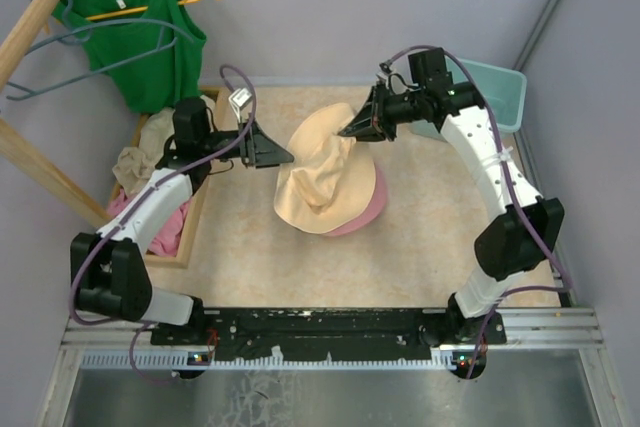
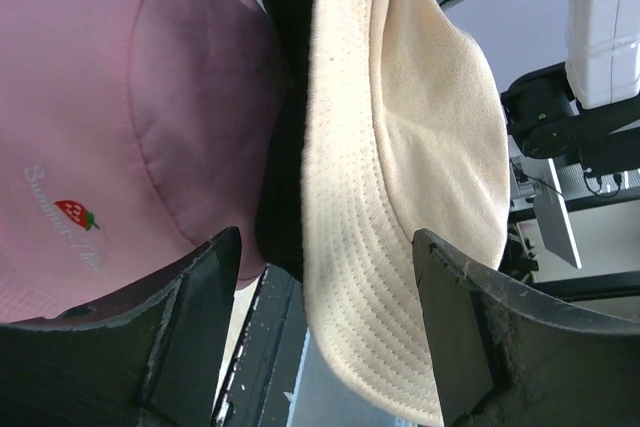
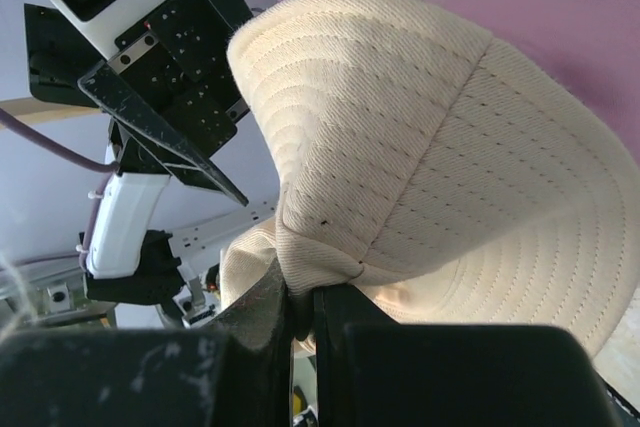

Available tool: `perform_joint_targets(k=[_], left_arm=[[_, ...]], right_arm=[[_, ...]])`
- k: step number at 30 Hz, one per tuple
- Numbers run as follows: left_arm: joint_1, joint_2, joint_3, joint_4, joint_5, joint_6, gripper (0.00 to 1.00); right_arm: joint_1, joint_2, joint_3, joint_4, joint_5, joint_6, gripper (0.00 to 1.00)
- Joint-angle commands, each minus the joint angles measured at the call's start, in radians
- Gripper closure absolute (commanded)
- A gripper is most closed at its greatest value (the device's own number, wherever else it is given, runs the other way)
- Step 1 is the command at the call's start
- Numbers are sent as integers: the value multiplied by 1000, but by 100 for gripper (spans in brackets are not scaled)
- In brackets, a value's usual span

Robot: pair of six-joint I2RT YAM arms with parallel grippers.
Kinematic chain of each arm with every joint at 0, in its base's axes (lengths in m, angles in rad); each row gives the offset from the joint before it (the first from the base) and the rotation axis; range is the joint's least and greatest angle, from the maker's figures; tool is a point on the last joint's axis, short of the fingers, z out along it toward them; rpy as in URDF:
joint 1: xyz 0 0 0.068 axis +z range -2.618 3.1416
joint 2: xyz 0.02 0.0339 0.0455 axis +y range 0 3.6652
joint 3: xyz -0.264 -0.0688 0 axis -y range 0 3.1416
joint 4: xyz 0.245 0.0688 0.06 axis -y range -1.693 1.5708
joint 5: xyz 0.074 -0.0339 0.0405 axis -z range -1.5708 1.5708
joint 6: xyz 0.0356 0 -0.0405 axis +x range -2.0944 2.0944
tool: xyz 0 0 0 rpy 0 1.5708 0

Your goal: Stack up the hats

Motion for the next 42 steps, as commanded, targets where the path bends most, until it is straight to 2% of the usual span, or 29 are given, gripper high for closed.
perform_joint_targets(k=[1,2,4,8,10,11,14,18,19,25,34,42], left_arm=[[-36,24,-3,68,12,-26,26],[-44,30,-4,85,11,-39,28],[-58,39,-9,130,10,-69,40],[-65,62,-18,237,28,-148,78],[-65,64,-31,333,27,-199,84],[-63,63,-42,390,26,-231,86],[-60,74,-62,502,20,-300,88],[-58,101,-72,570,19,-351,90],[-56,104,-72,579,18,-359,90],[-50,118,-72,578,23,-367,90],[-36,112,-73,542,28,-354,91],[-33,110,-71,529,24,-352,92]], right_arm=[[13,26,51,16,-9,-17,96],[14,27,52,14,-7,-20,96],[14,30,56,12,-7,-22,96],[13,46,117,-24,7,-46,95],[11,64,175,-62,33,-78,88],[9,71,207,-81,47,-93,82],[-16,63,251,-105,82,-113,57],[-107,-35,180,-54,85,-103,38],[-143,-75,154,-46,85,-107,36],[-201,-206,-53,-86,115,-195,31],[-201,-357,-418,66,59,-137,33],[-185,-377,-560,225,42,-68,35]])
